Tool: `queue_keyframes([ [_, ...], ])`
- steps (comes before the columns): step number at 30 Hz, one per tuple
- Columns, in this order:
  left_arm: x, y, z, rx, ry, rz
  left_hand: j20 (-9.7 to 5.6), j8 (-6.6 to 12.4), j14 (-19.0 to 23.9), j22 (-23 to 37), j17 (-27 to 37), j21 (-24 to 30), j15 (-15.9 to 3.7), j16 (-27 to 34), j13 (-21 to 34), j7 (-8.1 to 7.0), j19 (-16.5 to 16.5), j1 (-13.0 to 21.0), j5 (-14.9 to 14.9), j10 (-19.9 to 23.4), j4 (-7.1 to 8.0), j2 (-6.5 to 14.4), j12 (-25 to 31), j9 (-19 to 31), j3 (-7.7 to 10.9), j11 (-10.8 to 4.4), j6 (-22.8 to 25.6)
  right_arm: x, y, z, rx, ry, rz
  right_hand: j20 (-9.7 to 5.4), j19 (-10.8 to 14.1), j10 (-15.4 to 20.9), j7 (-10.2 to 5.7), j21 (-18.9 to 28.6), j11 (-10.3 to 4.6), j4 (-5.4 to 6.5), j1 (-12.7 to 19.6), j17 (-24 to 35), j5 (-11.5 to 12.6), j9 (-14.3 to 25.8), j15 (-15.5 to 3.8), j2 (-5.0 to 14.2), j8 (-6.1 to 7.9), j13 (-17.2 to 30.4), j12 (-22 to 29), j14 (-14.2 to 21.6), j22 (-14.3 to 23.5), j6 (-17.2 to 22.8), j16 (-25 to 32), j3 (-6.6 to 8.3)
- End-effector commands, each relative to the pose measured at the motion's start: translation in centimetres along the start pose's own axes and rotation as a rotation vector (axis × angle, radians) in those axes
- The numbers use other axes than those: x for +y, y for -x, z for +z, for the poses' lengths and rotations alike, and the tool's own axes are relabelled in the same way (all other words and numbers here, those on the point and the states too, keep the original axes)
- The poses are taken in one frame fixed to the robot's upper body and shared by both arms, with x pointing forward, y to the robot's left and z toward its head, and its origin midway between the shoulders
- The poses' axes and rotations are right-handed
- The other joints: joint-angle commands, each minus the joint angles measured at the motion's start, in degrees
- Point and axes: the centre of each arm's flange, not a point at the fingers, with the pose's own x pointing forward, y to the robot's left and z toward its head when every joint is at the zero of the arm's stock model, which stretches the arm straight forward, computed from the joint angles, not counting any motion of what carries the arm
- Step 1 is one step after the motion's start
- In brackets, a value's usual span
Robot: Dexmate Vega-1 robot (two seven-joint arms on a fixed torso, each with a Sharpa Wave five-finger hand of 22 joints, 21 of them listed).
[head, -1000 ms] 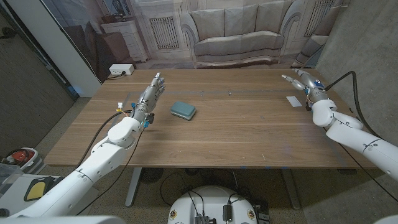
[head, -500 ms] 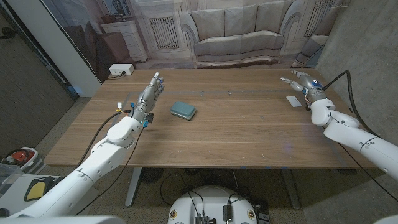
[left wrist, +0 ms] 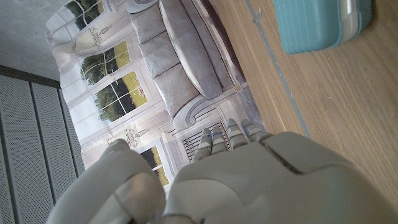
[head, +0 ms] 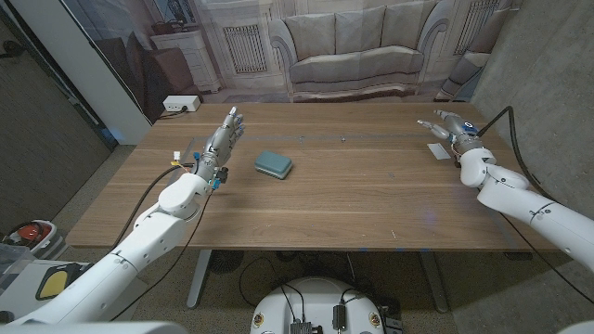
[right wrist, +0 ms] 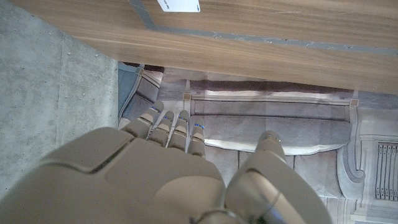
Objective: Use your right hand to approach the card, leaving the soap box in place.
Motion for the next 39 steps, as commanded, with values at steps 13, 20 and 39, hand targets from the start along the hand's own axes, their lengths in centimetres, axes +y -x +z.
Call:
queue_keyframes([
  [13,0.5,-0.1,0.2,0.016,-0.016,-0.005,-0.21,0.05,-0.3,0.2,0.3,-0.2,0.24,0.0,0.3,0.51,-0.7,0.2,-0.1,-0.1,0.02,0.2,0.0,0.1,-0.51,0.39,0.3,1.8,-0.6,-0.9,0.093,-0.009,0.091,-1.49,0.1,-0.2,-0.53,0.4,0.34,0.09,-0.1,0.2,0.3,0.3,0.64,0.10,0.17,0.1,0.0,-0.1,0.2,0.0,0.1,-0.33],
  [20,0.6,-0.3,0.2,0.018,-0.015,-0.011,-0.26,0.09,-0.4,0.2,0.3,-0.1,0.25,0.0,0.3,0.47,-0.7,0.3,-0.1,-0.1,0.02,0.3,0.0,0.1,-0.59,0.37,0.5,2.2,-0.8,-0.8,0.108,-0.008,0.114,-1.44,0.1,-0.1,-0.57,0.5,0.26,0.07,-0.1,0.2,0.3,0.3,0.76,0.06,0.16,0.1,0.1,0.0,0.2,0.0,0.1,-0.37],
  [39,1.0,-0.4,-0.2,0.028,-0.011,-0.008,-0.24,0.06,-0.4,0.2,0.3,0.0,0.19,0.0,0.3,0.49,-0.4,0.3,-0.2,-0.1,0.01,0.4,0.0,0.1,-0.81,0.34,0.6,3.8,-1.4,-0.4,0.138,-0.016,0.181,-1.24,0.4,0.1,-0.50,0.7,0.17,0.07,-0.2,0.2,0.2,0.3,0.92,0.01,0.23,0.1,0.2,0.5,0.1,0.0,0.4,-0.49],
])
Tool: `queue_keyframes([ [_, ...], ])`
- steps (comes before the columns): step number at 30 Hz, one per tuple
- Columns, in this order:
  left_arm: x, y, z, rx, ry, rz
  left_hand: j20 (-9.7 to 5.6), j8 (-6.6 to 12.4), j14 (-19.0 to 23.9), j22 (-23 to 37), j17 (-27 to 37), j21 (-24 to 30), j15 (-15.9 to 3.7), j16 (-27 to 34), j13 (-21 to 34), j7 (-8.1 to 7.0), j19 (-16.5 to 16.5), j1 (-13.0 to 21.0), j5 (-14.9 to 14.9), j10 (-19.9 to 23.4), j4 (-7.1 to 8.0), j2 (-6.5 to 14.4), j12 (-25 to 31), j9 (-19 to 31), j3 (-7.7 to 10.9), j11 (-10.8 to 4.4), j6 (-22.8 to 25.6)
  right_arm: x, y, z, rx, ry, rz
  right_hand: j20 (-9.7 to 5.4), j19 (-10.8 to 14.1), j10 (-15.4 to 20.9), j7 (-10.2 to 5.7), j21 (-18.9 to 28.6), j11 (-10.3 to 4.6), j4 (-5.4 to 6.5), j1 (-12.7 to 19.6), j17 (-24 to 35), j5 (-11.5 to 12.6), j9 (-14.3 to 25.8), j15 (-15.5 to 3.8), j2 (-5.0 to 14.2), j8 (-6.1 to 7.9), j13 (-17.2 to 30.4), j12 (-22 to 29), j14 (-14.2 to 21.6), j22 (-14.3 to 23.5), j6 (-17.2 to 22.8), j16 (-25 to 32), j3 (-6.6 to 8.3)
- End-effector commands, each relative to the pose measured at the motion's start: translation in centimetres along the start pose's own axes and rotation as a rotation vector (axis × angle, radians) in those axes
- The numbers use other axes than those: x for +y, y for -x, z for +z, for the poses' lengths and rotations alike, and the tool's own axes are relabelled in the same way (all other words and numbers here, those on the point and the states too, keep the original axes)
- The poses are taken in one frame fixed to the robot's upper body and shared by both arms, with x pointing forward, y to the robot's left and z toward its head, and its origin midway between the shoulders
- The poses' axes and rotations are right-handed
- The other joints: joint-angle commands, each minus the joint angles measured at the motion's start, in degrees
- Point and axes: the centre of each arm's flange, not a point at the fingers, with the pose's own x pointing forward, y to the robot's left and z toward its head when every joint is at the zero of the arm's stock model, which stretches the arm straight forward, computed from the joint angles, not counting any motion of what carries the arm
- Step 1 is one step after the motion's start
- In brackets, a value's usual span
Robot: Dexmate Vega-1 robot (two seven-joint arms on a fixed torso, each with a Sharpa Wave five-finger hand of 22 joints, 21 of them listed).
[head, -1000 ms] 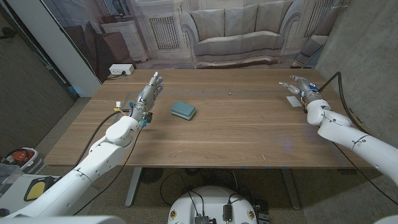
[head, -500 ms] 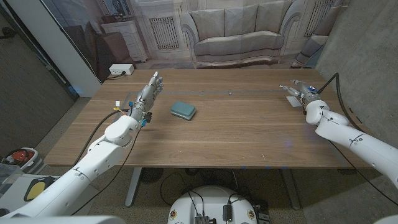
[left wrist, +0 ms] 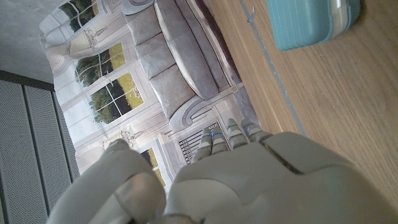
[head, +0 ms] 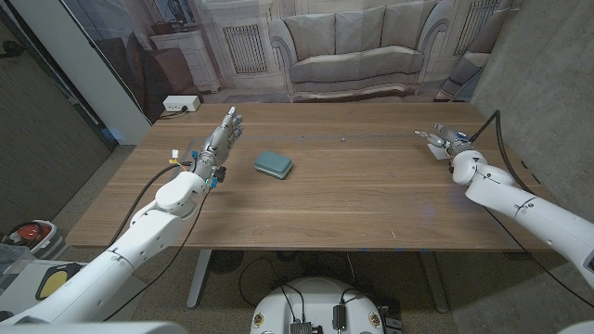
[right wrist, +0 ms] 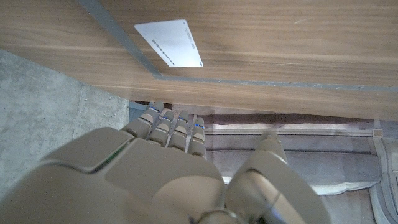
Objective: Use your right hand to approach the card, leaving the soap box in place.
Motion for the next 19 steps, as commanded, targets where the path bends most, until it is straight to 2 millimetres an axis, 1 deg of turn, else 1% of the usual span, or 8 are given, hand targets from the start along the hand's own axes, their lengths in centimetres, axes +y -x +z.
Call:
queue_keyframes([
  [1,0.32,-0.12,-0.09,0.002,0.000,0.001,-0.24,0.04,-0.3,0.2,0.3,0.0,0.21,0.0,0.3,0.13,-0.4,0.1,-0.2,-0.1,0.25,0.1,0.0,0.1,-0.28,0.31,0.2,0.77,-0.41,0.26,0.022,0.005,0.040,-1.01,0.6,0.5,-0.34,0.4,-0.17,-0.01,-0.2,0.2,0.2,0.3,0.38,0.01,0.26,0.1,0.2,0.6,0.1,0.2,0.4,-0.10],
  [9,0.62,0.07,-0.41,0.007,0.000,0.004,-0.14,0.04,-0.4,0.2,0.3,0.0,0.21,0.0,0.3,0.12,-0.5,0.2,-0.2,0.0,0.24,0.2,0.0,0.1,-0.35,0.35,0.3,0.97,-0.51,0.11,0.035,-0.007,0.036,-0.86,0.8,0.5,-0.38,0.5,-0.22,-0.02,-0.2,0.1,0.1,0.3,0.33,0.01,0.36,0.1,0.3,1.0,0.1,0.5,0.5,-0.14],
  [19,0.40,0.35,-0.55,0.006,0.007,0.005,-0.11,0.00,-0.4,0.2,0.3,0.0,0.19,0.0,0.3,0.08,-0.6,0.2,-0.3,-0.1,0.22,0.3,-0.1,0.1,-0.42,0.39,0.2,0.96,-0.81,0.37,0.030,-0.005,0.035,-0.87,0.8,0.6,-0.35,0.5,-0.15,-0.03,-0.2,0.1,0.1,0.3,0.33,0.01,0.39,0.1,0.3,1.0,0.1,0.5,0.5,-0.17],
])
